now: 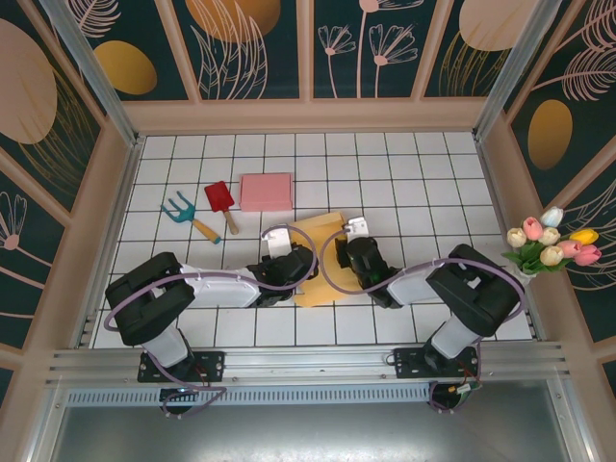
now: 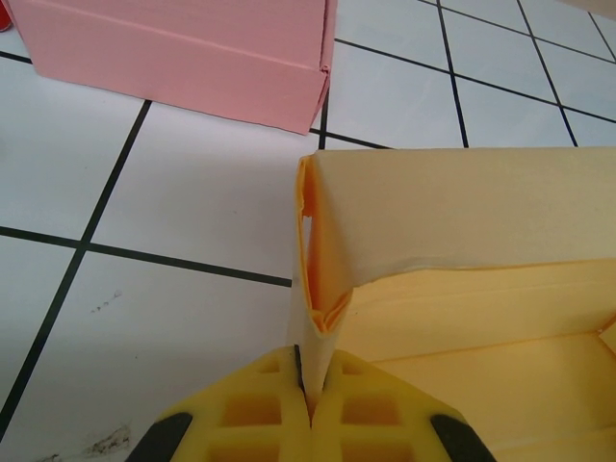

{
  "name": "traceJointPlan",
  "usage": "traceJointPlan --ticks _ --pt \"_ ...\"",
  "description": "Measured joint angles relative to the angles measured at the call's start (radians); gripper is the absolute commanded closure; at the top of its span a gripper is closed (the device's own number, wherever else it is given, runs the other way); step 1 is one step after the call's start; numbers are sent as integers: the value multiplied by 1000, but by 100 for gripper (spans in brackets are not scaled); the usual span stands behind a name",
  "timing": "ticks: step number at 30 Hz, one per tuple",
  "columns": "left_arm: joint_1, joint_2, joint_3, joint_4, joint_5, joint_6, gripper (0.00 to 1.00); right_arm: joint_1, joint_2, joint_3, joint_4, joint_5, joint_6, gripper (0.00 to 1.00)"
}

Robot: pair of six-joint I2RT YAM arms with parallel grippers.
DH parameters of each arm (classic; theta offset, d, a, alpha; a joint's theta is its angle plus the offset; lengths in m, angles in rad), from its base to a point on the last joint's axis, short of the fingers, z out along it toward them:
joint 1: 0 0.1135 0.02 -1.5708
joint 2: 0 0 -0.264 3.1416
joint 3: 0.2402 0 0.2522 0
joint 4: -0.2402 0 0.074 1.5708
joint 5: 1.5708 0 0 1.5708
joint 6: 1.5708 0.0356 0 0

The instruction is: Fold the paper box

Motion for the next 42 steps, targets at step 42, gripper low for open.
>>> traceJointPlan --ticks 42 --pt "0 52 59 -33 -12 -12 100 -21 104 7 66 15 -37 96"
